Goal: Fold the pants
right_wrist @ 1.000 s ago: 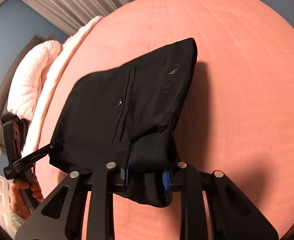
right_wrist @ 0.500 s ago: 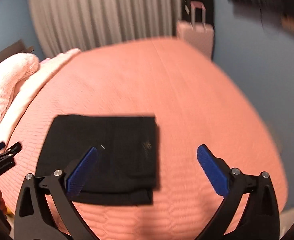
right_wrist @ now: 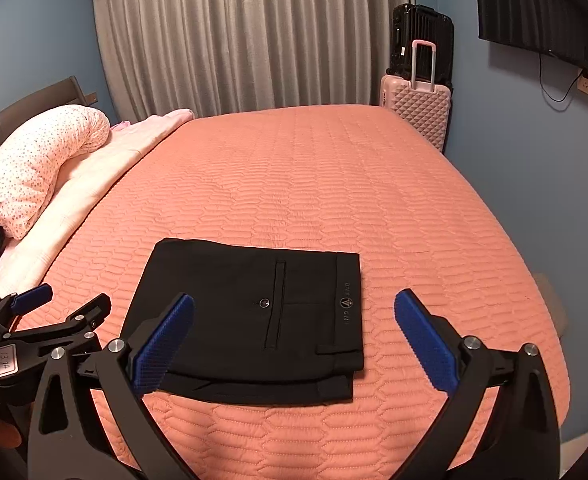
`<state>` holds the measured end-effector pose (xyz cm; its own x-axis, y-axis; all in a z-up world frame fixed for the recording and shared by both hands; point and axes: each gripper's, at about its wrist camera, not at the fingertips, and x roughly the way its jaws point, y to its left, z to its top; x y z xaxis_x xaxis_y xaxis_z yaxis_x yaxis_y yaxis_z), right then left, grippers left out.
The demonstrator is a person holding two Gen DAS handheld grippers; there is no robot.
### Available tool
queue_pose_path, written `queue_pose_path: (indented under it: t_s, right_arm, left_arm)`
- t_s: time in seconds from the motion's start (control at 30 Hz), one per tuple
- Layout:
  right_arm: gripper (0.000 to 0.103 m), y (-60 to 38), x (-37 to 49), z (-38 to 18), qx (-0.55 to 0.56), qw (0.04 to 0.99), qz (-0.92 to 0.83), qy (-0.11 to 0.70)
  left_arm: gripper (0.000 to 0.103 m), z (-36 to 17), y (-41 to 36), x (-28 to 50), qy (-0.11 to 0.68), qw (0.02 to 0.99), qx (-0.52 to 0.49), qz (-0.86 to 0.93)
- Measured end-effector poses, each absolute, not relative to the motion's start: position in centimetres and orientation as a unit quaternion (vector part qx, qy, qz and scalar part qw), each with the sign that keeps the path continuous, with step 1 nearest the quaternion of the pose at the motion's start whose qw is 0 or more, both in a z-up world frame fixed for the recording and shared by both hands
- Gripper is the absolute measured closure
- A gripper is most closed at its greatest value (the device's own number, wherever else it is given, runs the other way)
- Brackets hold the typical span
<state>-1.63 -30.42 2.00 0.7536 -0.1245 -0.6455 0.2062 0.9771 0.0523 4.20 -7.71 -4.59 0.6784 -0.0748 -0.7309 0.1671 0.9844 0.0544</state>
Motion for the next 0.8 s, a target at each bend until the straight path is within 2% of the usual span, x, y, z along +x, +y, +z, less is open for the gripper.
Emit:
queue_pose_path:
  t_s: [0.8]
  right_arm:
    - [0.005, -27.1, -3.3, 2.6, 0.044, 0.936, -0.076, 0.341]
  left_arm:
    - [0.017, -4.3, -6.7, 1.2, 0.390, 0.918, 0.047, -0.051]
